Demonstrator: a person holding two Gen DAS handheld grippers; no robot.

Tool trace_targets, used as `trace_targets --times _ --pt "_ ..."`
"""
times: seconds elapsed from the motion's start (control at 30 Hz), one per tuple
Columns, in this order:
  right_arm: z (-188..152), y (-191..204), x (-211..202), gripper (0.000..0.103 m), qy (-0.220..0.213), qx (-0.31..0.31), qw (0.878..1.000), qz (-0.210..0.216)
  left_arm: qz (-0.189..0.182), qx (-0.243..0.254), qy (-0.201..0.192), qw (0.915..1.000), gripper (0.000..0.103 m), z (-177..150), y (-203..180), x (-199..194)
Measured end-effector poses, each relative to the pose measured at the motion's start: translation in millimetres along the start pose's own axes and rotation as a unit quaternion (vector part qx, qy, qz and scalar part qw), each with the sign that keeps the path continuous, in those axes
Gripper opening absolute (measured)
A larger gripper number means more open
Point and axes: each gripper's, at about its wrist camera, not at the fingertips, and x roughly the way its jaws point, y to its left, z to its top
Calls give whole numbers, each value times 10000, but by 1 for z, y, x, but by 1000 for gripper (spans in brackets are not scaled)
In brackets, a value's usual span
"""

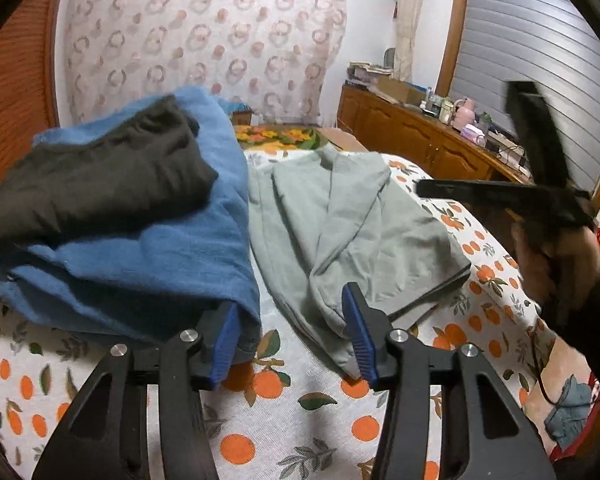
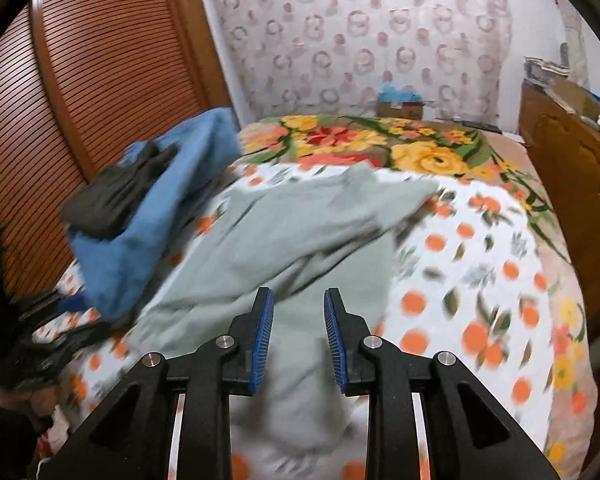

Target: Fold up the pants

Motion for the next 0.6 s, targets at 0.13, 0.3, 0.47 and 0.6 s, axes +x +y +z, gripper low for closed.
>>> trace_targets --times 0.13,0.3,0.47,0.6 --pt "19 -10 31 27 87 113 9999 -66 117 84 -31 9999 51 -1 -6 -7" --pt "32 -19 55 27 193 290 9994 -10 229 117 -127 9996 51 -4 -10 -16" --pt "34 -27 65 27 211 288 9994 -32 211 150 -142 9996 51 -13 -14 -24" --pt "34 -32 65 27 192 292 9994 -22 54 271 -131 9995 51 -18 -23 -23"
